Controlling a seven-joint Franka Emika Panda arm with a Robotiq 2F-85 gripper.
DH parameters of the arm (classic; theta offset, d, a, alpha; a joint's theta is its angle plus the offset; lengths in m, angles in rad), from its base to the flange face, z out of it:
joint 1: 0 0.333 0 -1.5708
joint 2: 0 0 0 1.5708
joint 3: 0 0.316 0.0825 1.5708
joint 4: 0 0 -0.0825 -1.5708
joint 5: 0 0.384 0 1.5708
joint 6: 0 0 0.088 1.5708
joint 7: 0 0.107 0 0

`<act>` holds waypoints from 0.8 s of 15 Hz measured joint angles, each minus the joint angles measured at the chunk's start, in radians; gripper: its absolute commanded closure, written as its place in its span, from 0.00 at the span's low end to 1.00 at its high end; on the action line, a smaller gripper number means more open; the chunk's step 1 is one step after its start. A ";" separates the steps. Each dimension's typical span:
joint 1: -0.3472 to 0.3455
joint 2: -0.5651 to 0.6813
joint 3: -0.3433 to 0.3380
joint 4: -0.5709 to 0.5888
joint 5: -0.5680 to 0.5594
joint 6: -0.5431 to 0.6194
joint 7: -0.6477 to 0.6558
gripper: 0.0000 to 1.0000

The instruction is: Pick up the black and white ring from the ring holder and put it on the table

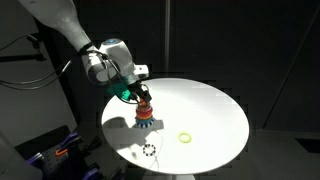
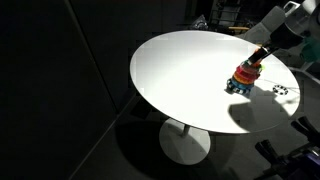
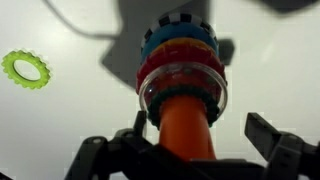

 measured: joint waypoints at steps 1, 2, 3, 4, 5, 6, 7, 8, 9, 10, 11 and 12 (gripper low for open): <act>-0.002 0.000 0.007 0.002 0.010 0.000 0.000 0.00; -0.003 0.000 0.012 0.003 0.020 0.000 -0.001 0.00; -0.004 0.000 0.014 0.004 0.025 0.000 -0.001 0.00; -0.005 0.000 0.015 0.005 0.027 0.000 -0.001 0.00; -0.007 0.000 0.015 0.005 0.028 0.000 -0.001 0.00; -0.009 0.000 0.015 0.005 0.028 0.000 -0.001 0.00; -0.012 0.000 0.015 0.005 0.028 0.000 -0.001 0.00; -0.013 0.000 0.014 0.005 0.028 0.000 -0.001 0.00; -0.014 0.000 0.013 0.005 0.028 0.000 -0.001 0.00; -0.016 0.000 0.012 0.005 0.028 0.000 -0.001 0.00; -0.017 0.000 0.010 0.005 0.028 0.000 -0.001 0.00; -0.017 0.000 0.007 0.005 0.028 0.000 -0.001 0.00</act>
